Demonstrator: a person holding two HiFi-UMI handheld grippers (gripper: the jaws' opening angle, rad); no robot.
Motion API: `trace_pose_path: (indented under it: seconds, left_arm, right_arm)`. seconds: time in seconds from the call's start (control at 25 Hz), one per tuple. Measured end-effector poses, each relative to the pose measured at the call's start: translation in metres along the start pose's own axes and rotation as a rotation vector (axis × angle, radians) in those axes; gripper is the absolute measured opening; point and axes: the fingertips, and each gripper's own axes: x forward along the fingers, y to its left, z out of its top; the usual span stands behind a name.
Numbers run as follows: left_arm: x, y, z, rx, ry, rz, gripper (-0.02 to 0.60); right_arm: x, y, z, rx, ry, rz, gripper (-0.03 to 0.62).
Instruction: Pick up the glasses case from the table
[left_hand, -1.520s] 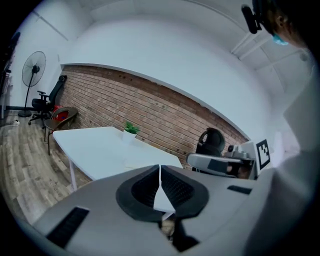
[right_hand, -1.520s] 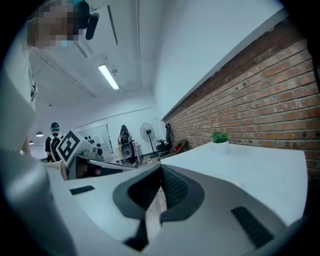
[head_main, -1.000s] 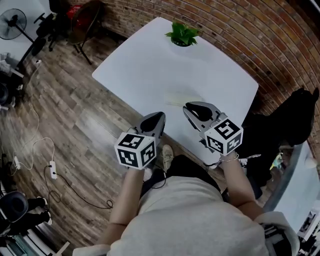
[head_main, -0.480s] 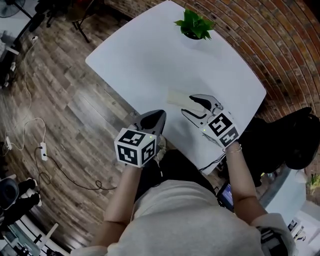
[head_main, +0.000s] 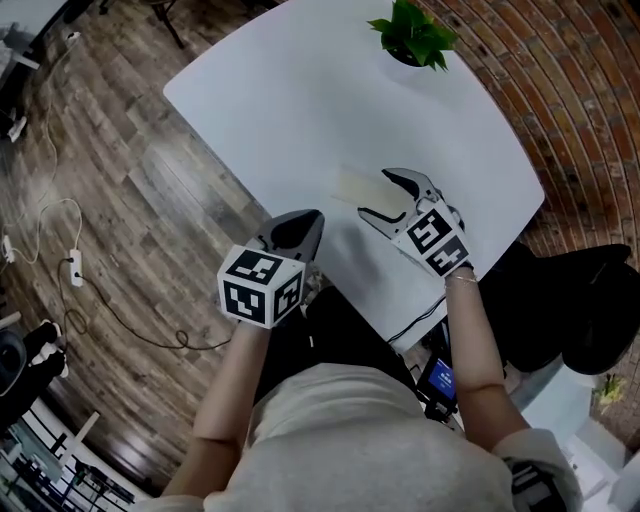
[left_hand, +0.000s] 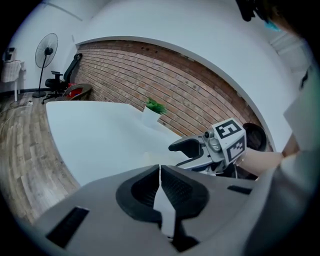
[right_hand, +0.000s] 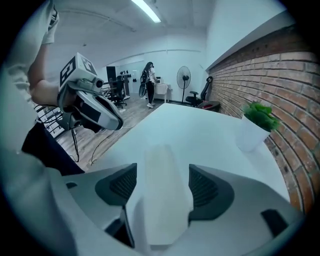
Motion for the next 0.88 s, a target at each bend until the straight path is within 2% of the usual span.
trace_pose_path:
  seconds: [0.28,0.52,0.72,0.88]
  left_arm:
    - [0.009,0.007,-0.007,-0.019,0.010,0.027,0.012]
    - [0.009,0.005,-0.010,-0.023,0.015,0.025,0.012]
    - [0.012,0.003,-0.011,-0.014,0.019,0.017,0.012]
    - [0.014,0.008,-0.011,-0.013,0.025,0.022,0.012]
  right_arm:
    - [0.022,0.002,-0.017,-0.060,0.093,0.064,0.319]
    - [0.030,0.003,-0.025,-0.144,0.158,0.021,0.322]
    - [0.031,0.001,-0.028,-0.126,0.150,0.032,0.321]
    - [0.031,-0.003,-0.026,-0.111,0.156,0.018,0.291]
